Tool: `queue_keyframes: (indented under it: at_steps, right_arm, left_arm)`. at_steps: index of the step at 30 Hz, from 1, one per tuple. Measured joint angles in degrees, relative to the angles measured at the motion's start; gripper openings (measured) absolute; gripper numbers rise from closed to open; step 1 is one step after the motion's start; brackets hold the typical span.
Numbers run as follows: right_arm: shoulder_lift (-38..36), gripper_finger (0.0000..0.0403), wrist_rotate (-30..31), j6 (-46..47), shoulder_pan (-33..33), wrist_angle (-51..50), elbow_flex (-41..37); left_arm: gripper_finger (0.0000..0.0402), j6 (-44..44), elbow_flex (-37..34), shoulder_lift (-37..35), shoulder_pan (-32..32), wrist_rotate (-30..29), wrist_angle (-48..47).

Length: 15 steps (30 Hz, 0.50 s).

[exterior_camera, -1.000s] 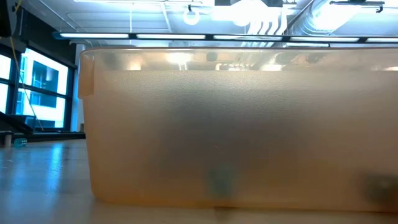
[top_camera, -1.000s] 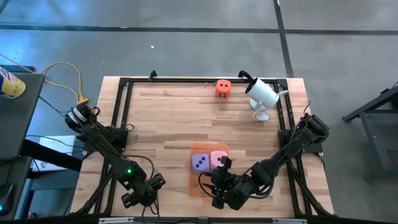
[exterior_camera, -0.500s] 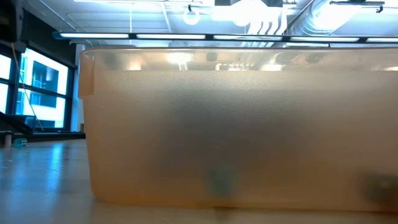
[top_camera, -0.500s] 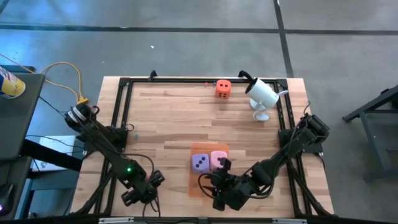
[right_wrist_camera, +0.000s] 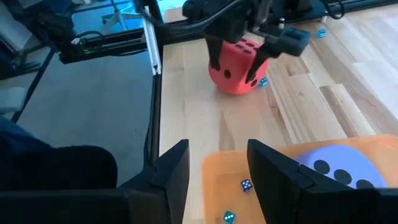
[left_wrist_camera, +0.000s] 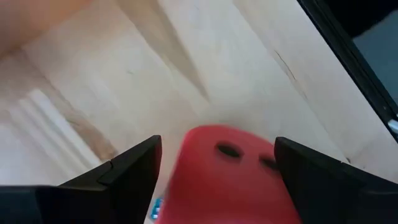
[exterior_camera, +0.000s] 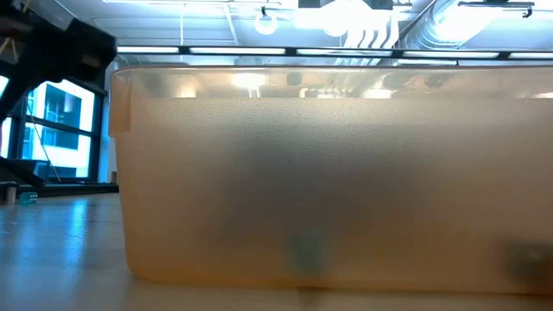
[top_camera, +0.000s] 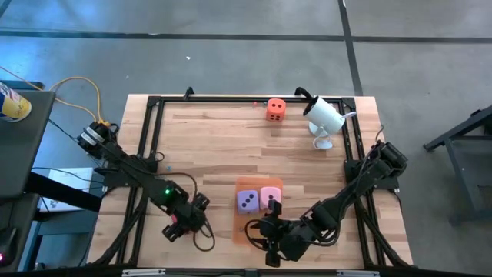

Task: Pick & Place Dice
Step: Put the large red dice into the orange bin

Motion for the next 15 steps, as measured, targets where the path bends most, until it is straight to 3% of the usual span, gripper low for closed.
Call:
queue_keyframes:
  at_steps: [15]
  right_arm:
    - [0.0,0.0151,-1.1,-0.4,0.6,-0.7,0.0]
  left_arm:
    - [0.0303,-5.6,0.2,-2.5,0.8,0.2,0.6]
